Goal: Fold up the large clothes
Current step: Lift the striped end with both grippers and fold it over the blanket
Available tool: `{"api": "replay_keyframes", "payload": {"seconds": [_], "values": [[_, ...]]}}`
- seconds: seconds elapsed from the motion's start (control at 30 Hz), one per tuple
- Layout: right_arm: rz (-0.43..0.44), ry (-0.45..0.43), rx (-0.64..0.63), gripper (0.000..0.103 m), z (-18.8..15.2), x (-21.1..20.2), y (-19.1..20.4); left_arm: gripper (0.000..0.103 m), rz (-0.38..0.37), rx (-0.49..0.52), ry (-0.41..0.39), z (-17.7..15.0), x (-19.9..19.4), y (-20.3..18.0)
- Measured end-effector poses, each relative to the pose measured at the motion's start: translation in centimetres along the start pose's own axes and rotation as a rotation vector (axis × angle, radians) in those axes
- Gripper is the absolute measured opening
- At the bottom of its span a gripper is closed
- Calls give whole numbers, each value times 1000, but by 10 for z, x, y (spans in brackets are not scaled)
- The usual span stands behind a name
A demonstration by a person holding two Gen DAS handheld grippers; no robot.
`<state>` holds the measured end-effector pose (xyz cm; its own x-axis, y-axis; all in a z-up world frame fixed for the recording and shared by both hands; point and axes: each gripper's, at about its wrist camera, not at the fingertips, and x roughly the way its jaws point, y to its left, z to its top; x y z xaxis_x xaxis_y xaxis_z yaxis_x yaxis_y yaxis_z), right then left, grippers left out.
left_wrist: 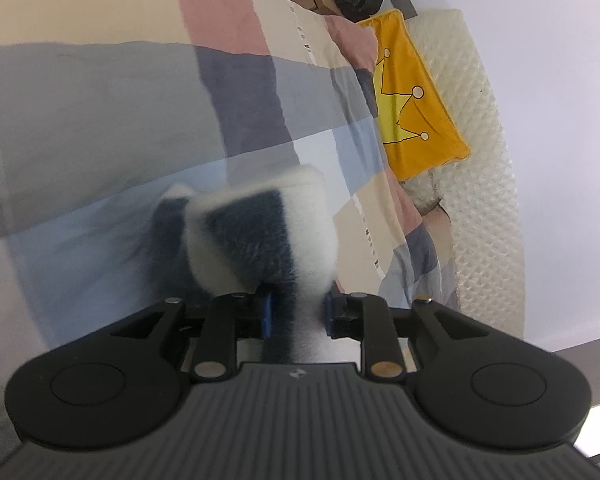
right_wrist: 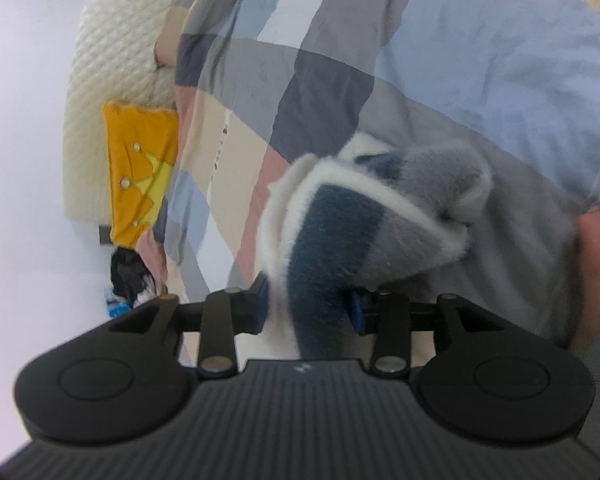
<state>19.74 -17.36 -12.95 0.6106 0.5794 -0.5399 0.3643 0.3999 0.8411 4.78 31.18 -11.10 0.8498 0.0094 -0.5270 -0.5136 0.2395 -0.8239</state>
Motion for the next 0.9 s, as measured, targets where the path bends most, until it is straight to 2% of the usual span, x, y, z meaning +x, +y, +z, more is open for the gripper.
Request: {"api": "replay_keyframes", "payload": {"seconds": [0.23,0.4,0.47,0.77,0.9], "values": [[26,-3,88,54,20,23,19,29,28,-1,15,29,52,-29],[40,-3,105,63,33,45,26,32,48,-3,32,44,93,-32],[52,-7,109,65,39,55,28,37,47,8,36,49,107,-31],[96,6,143,68,59,101,15,54,-21,55,96,71,156,-25],[115,10,147,68,66,119,12,60,-96,69,99,79,169,-16]]}}
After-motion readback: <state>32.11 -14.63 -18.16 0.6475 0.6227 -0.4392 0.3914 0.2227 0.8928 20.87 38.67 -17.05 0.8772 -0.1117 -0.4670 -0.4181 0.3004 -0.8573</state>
